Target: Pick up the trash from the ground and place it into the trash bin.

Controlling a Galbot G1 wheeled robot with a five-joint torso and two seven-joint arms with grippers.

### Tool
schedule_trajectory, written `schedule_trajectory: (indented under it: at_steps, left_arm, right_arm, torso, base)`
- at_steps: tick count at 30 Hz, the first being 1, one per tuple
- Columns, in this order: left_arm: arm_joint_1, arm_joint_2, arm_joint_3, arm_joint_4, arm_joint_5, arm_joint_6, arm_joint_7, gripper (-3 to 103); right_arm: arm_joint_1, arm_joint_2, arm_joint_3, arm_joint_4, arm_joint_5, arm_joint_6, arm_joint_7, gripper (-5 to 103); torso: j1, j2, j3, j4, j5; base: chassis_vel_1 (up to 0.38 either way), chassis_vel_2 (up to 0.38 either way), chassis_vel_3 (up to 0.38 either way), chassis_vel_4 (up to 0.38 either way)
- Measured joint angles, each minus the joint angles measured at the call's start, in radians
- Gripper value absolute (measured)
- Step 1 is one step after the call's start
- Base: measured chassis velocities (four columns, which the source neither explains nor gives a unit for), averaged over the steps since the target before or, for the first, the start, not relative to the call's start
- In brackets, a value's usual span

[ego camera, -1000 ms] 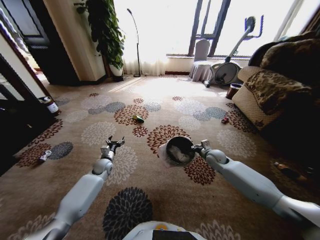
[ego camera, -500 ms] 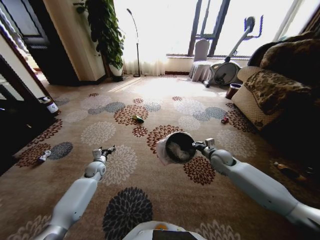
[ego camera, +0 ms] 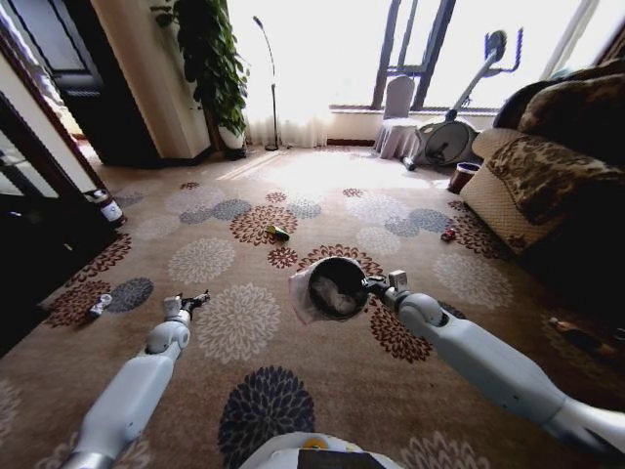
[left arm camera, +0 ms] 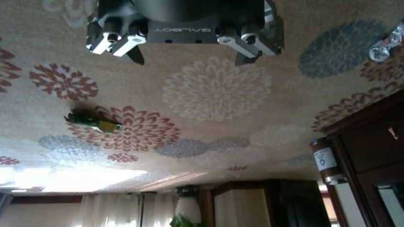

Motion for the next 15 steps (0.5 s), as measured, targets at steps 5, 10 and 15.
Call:
schedule_trajectory:
  at_steps: [5, 10, 15]
  left_arm:
    - [-0.002, 0.002, 0.002, 0.012, 0.003, -0.018, 0.003, 94]
    - [-0.014, 0.007, 0.006, 0.032, 0.009, -0.031, 0.005, 94]
    - [-0.030, 0.009, 0.016, 0.064, 0.033, -0.046, 0.005, 94]
  right_arm:
    - [-0.008, 0.016, 0.003, -0.003, 0.001, 0.005, 0.008, 0]
    - [-0.013, 0.029, 0.005, -0.005, 0.000, 0.007, 0.016, 0]
    - [-0.020, 0.039, 0.009, -0.008, 0.002, 0.009, 0.019, 0]
  torso:
    - [0.000, 0.000, 0.000, 0.0002, 0.0006]
    - [0.000, 0.000, 0.000, -0.0004, 0.0005]
    - [0.000, 0.000, 0.000, 0.0003, -0.0006]
  base:
    - [0.297, 0.319, -0.292, -0.301]
    - [0.346, 0.343, -0.358, -0.355]
    - [0.379, 0.340, -0.373, -0.351]
